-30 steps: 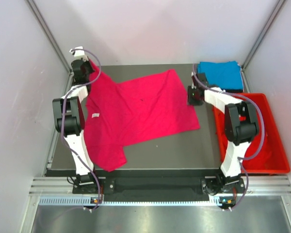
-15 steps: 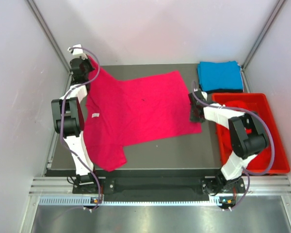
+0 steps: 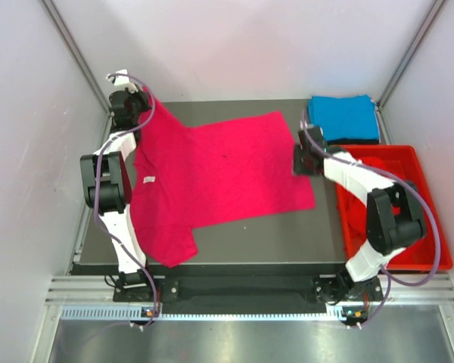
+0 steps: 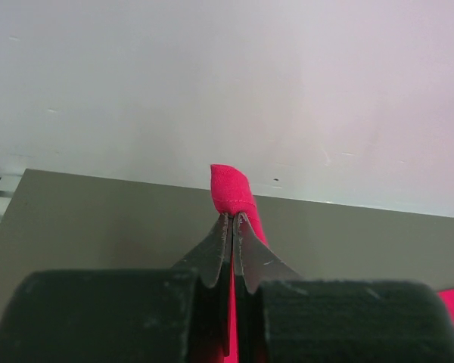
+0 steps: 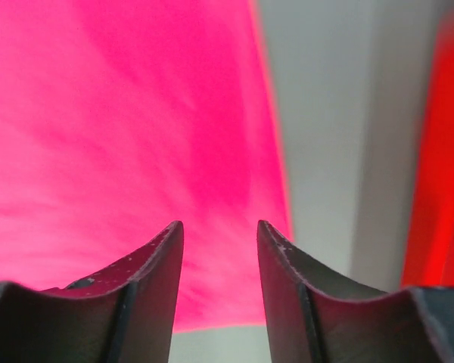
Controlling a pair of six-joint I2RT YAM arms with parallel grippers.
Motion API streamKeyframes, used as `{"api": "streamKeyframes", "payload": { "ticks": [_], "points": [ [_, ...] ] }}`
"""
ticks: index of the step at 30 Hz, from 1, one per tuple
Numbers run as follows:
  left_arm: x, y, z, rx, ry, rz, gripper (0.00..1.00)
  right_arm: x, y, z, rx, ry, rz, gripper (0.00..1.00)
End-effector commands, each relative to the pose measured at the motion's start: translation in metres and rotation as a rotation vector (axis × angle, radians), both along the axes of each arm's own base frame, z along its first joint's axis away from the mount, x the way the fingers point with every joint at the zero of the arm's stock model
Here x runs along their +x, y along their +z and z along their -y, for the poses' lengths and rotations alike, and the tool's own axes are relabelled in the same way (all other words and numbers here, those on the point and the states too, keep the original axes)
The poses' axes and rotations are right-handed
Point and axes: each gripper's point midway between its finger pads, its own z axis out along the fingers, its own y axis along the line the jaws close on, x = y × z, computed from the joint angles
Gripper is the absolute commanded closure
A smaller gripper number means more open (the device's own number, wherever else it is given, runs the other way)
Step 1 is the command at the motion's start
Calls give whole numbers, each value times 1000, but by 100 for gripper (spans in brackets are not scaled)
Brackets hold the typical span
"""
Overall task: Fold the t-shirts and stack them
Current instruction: Flatten the tshirt out
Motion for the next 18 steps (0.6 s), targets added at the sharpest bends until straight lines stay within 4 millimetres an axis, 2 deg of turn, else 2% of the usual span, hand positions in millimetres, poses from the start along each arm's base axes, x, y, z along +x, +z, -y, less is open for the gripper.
{"api": "streamKeyframes", "payload": {
  "ticks": [1,2,3,4,5,6,7,8,9,10,11,12,13,15,16,17,18],
  "points": [
    [-6,42,8,8,-49,97,100,86,76,-40,118,211,241,55],
    [-8,46,9,17,-55,103,100,100,82,-47,137,256,262,54],
    [-9,45,11,24,-67,101,100,116,69,-52,155,274,252,54],
    [-11,45,13,43,-87,97,100,141,94,-55,180,279,316,53],
    [-13,50,15,52,-96,104,100,156,75,-57,192,275,288,54],
    [-15,49,16,61,-103,99,100,174,79,-55,209,268,323,53],
    [-16,49,16,67,-108,96,100,195,101,-60,240,274,389,54],
    [-19,53,16,74,-109,101,100,209,83,-59,253,245,373,54],
    [-21,50,16,79,-108,95,100,225,88,-56,265,224,413,54],
    [-24,55,14,85,-109,102,100,243,106,-57,295,202,465,54],
    [-25,53,13,88,-107,100,100,256,85,-57,308,186,447,53],
    [-26,51,12,91,-107,94,100,269,89,-53,324,171,481,53],
    [-28,51,10,92,-109,92,100,283,84,-56,360,153,495,53],
    [-29,49,8,88,-114,88,100,298,83,-55,391,146,534,54],
    [-30,48,8,86,-117,86,100,309,94,-58,417,152,606,54],
    [-30,47,9,85,-126,86,100,314,80,-60,423,148,607,54],
    [-30,47,10,87,-132,88,100,320,82,-59,427,143,637,55]
  ]
}}
